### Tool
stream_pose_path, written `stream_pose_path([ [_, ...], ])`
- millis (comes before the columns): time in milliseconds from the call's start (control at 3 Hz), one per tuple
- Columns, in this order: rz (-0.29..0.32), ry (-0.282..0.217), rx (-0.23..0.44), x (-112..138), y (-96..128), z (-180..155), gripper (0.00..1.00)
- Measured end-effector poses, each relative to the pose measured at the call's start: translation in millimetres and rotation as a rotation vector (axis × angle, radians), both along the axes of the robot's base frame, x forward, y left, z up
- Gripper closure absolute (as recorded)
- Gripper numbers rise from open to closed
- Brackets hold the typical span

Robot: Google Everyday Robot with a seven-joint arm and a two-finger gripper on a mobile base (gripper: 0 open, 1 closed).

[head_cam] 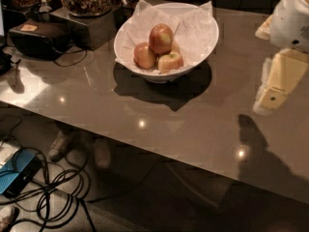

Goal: Pick apple from white bowl

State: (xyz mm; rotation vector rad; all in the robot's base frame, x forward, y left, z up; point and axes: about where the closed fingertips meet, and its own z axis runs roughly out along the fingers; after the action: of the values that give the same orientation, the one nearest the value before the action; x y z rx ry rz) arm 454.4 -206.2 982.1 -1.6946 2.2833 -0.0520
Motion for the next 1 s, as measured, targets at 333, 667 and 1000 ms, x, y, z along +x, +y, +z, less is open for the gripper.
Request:
stream_pose_path([
  [333, -0.036, 0.043, 0.010, 57, 33, 13, 0.00],
  [667, -0.031, 0.007, 0.024, 66, 39, 17, 0.00],
  [1000, -0.056, 0.012, 0.090, 80, 50, 19, 0.00],
])
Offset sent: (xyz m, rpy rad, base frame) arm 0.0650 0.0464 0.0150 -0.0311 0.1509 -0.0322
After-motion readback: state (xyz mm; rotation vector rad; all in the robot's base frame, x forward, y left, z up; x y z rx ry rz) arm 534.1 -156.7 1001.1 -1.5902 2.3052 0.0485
